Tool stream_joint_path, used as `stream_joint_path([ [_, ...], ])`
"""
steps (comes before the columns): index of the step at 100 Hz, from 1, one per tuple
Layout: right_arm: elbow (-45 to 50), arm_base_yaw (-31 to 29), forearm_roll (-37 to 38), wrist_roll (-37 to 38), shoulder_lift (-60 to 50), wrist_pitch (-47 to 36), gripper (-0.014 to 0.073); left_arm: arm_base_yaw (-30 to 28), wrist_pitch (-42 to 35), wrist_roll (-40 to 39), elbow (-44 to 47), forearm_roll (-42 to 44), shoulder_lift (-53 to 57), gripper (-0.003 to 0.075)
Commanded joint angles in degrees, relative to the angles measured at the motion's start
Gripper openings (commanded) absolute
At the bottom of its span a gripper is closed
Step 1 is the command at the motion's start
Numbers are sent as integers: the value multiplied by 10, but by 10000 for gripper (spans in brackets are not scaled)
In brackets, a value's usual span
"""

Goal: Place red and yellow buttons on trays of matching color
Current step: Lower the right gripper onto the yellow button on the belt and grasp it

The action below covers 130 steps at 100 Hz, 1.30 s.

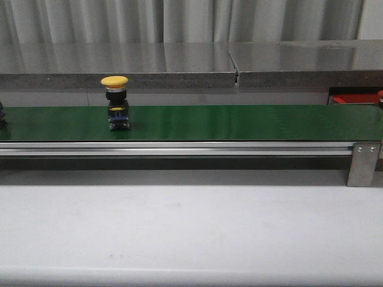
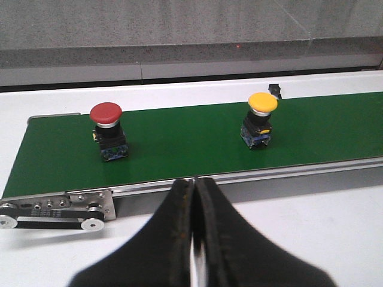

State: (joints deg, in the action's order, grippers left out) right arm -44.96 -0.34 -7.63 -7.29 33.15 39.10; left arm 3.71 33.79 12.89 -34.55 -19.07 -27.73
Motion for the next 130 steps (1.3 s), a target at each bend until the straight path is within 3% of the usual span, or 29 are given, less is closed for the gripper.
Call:
stream_joint_path([
  [1,-42,20,4,-6,43,-32,-117,3,-35,-1,-14,-7,-3,-20],
  [20,-90,48,4,-6,130,-27,-107,3,-35,-1,-14,-7,-3,-20],
  [32,-119,64,4,-7,183,-23,-23,3,-35,-1,-14,-7,-3,-20],
  [41,-141,82,4,-10,223,-14,102,3,-35,-1,-14,-7,-3,-20],
  [63,-199,134,4,-10,316,17,519,3,-35,-1,-14,-7,-3,-20],
  [72,-223,150,4,-10,351,38,606,3,-35,-1,-14,-7,-3,-20],
  [130,-312,168,20,-103,444,147,603,3,-35,-1,-14,-7,-3,-20],
])
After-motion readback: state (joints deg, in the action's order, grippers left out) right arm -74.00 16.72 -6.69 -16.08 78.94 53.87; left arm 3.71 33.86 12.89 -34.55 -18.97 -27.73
